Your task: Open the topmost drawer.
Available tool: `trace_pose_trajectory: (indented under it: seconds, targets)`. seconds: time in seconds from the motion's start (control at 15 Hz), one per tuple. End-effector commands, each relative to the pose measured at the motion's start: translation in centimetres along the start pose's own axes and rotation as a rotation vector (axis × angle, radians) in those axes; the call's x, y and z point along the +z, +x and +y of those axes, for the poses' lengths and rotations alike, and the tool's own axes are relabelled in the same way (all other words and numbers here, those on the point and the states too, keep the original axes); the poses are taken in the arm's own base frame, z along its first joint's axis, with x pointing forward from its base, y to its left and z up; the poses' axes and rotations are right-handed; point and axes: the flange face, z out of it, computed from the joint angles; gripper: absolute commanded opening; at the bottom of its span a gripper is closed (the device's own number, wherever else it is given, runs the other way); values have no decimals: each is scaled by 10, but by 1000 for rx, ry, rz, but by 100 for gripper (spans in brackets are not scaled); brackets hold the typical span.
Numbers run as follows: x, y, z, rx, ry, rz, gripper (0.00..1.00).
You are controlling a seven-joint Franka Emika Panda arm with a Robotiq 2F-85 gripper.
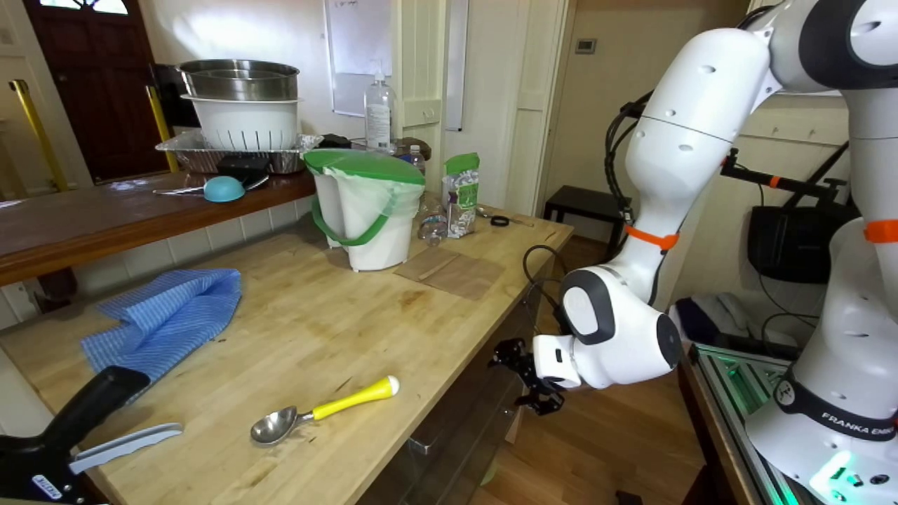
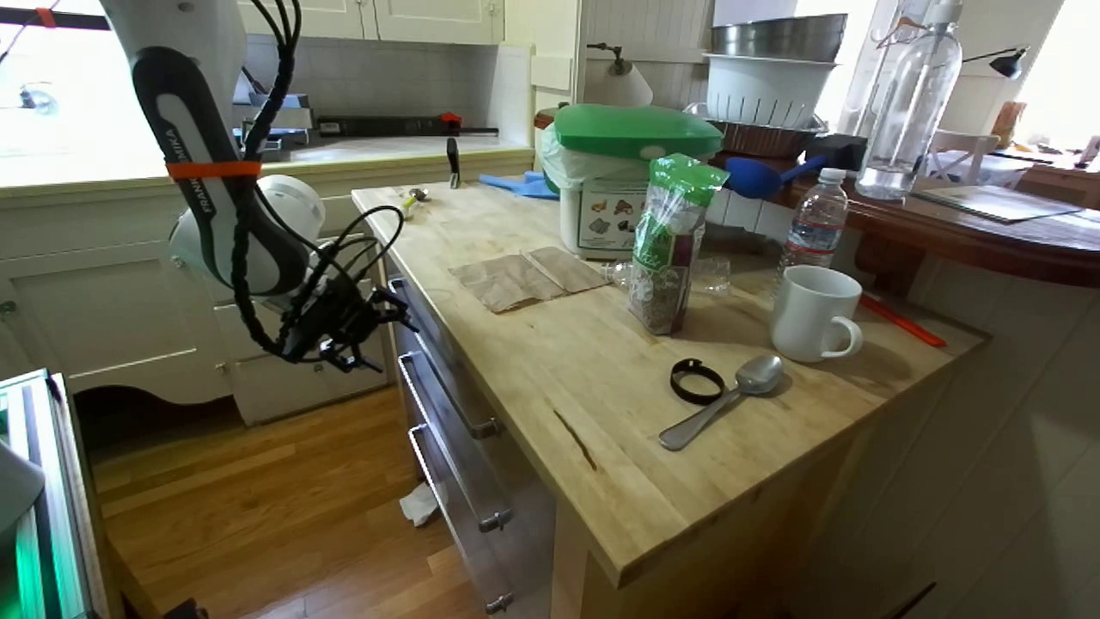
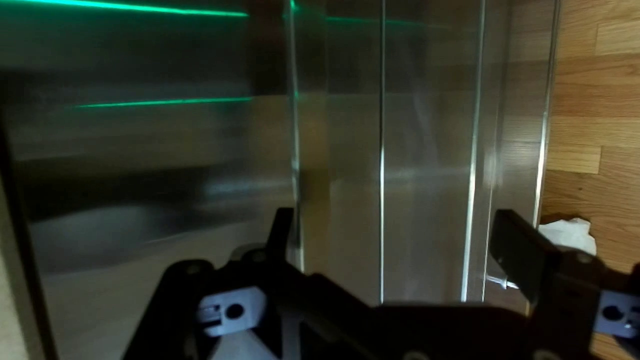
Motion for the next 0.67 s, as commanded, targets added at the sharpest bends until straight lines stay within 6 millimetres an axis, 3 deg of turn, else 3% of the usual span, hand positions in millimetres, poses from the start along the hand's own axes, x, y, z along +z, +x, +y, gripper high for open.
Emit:
trace_pose_trajectory:
  seconds: [0.0,0.6]
  targets:
    - [12,-1,2,8,9,24,100]
    - [27,15,-7,-21,45,41,100]
